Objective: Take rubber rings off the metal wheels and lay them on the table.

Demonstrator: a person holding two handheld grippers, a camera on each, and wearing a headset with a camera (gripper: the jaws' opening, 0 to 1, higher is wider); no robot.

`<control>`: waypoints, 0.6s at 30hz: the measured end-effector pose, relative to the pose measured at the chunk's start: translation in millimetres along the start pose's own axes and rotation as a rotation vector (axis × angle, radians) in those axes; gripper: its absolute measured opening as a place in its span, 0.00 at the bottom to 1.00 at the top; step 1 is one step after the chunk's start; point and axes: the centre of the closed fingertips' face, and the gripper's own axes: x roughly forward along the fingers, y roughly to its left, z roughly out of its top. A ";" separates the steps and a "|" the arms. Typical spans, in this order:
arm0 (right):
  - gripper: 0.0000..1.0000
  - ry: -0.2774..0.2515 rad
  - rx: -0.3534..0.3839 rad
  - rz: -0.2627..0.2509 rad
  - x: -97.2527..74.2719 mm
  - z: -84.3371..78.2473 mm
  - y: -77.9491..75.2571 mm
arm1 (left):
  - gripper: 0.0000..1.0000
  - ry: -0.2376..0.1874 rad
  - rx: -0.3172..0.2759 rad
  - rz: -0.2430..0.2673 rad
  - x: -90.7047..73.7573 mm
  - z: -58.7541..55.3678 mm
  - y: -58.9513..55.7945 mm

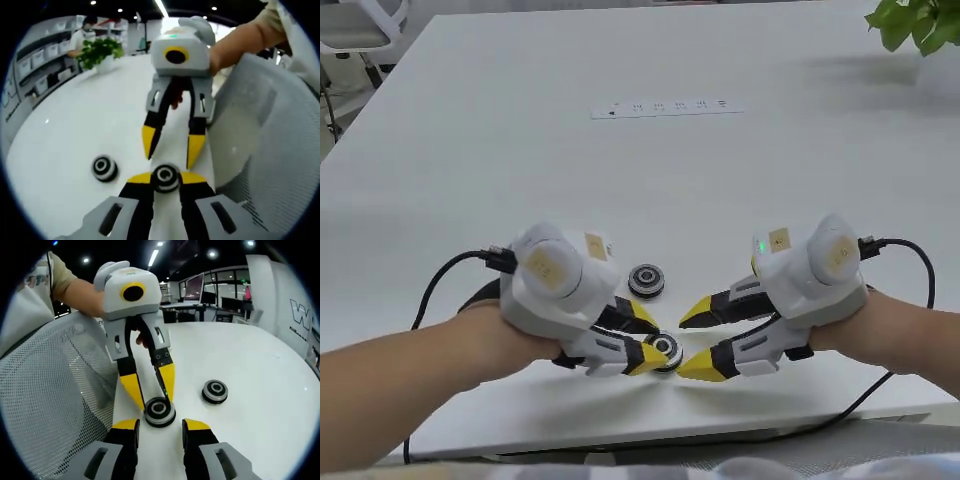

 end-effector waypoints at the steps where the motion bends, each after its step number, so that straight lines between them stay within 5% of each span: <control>1: 0.32 0.000 0.001 0.001 0.2 0.1 0.1 | 0.19 0.003 0.005 0.001 0.8 -0.9 -0.4; 18: 0.31 -0.010 -0.002 -0.013 5.4 5.4 -1.7 | 0.13 -0.009 0.022 0.044 0.5 -0.6 2.4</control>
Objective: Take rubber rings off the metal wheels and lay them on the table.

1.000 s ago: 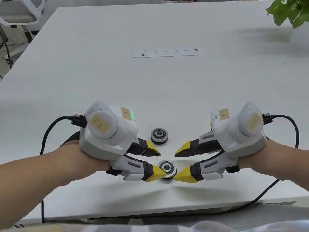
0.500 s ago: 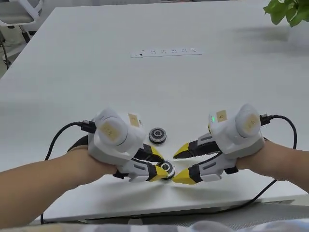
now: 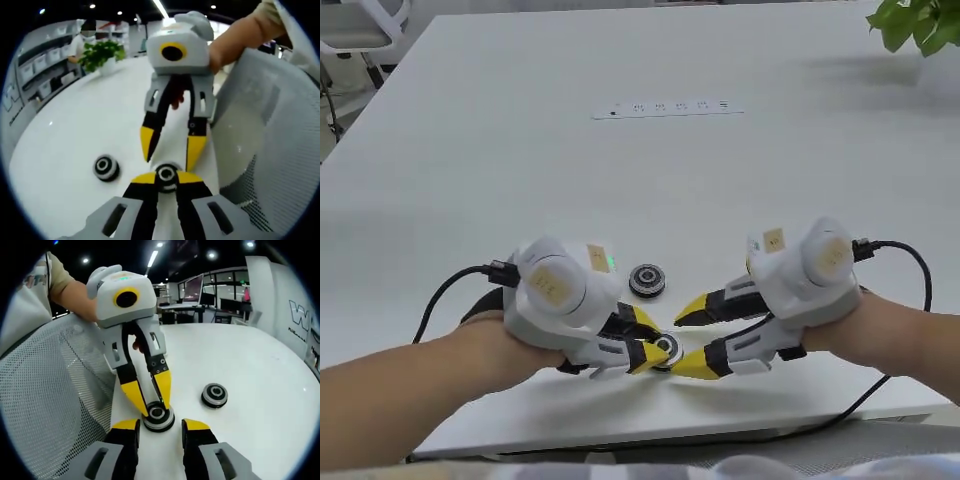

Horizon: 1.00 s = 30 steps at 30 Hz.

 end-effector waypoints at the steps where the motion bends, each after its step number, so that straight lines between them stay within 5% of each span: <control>1: 0.31 0.002 -0.001 0.000 0.6 -0.1 -0.7 | 0.13 0.000 -0.001 0.001 -0.2 -0.1 0.5; 30: 0.26 0.041 -0.040 -0.013 18.6 5.6 -9.2 | 0.13 -0.014 -0.050 0.055 -2.4 -5.9 16.2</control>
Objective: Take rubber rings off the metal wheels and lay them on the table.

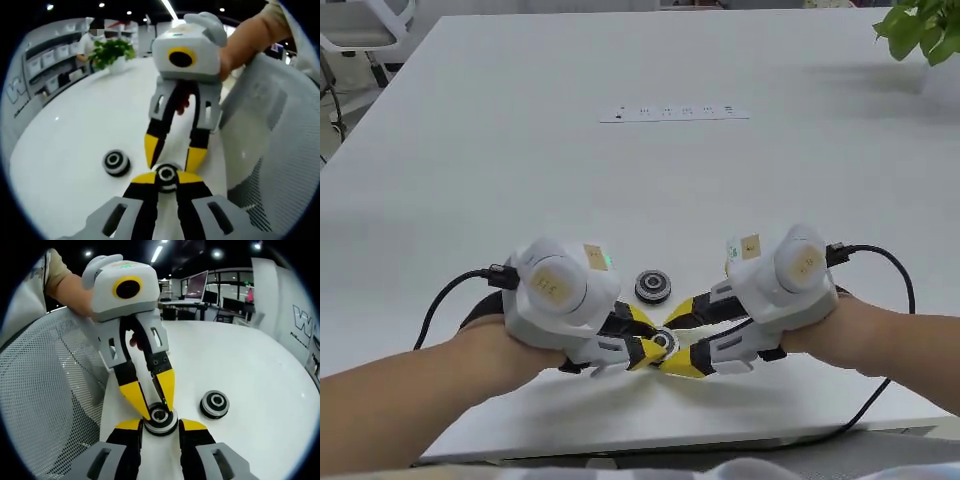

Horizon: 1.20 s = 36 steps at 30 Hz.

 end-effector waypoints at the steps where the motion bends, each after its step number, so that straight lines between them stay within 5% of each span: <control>1: 0.26 -0.001 0.000 -0.001 0.1 0.0 -0.1 | 0.13 0.000 -0.001 0.000 0.0 0.0 0.1; 36: 0.18 -0.028 0.051 0.000 -9.8 -6.4 -1.0 | 0.13 -0.017 -0.005 0.012 -0.4 -0.4 1.3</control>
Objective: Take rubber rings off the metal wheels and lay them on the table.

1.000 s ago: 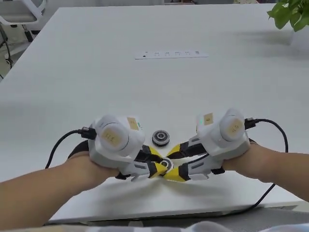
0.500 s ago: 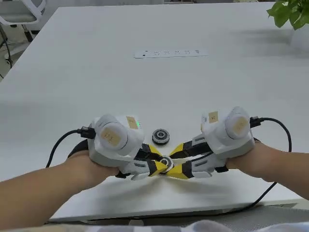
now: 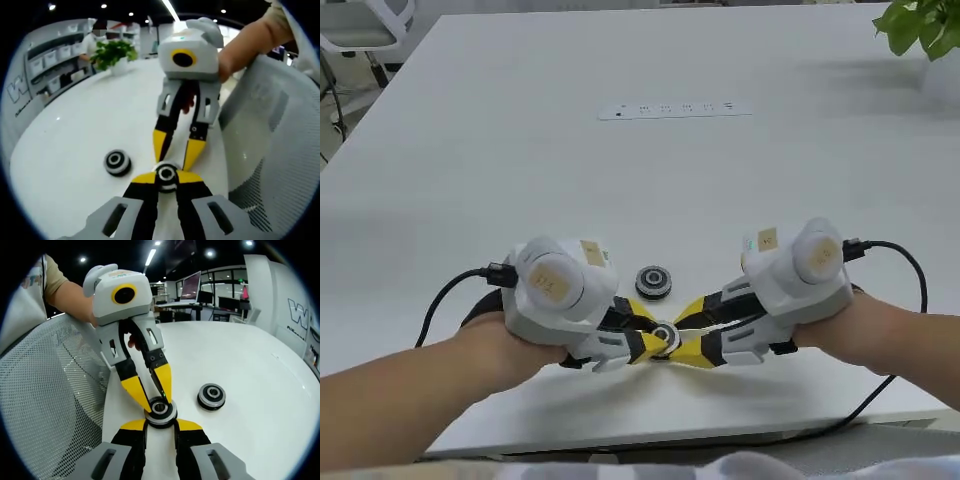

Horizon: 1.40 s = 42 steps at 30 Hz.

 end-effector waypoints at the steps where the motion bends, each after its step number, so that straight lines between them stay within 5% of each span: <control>1: 0.18 0.000 0.001 0.000 -0.1 -0.1 -0.1 | 0.13 0.000 0.000 0.000 0.0 0.0 0.0; 26: 0.05 -0.001 0.072 0.015 -3.1 -5.8 -1.3 | 0.13 0.003 -0.002 0.009 -0.1 0.1 -1.4; 38: 0.00 0.015 0.200 0.004 -2.7 -8.9 -2.9 | 0.13 0.005 -0.002 0.016 0.4 0.2 -0.8; 42: 0.00 -0.022 0.331 0.012 -3.4 -8.8 -4.5 | 0.13 0.009 0.005 0.020 0.4 0.0 -0.7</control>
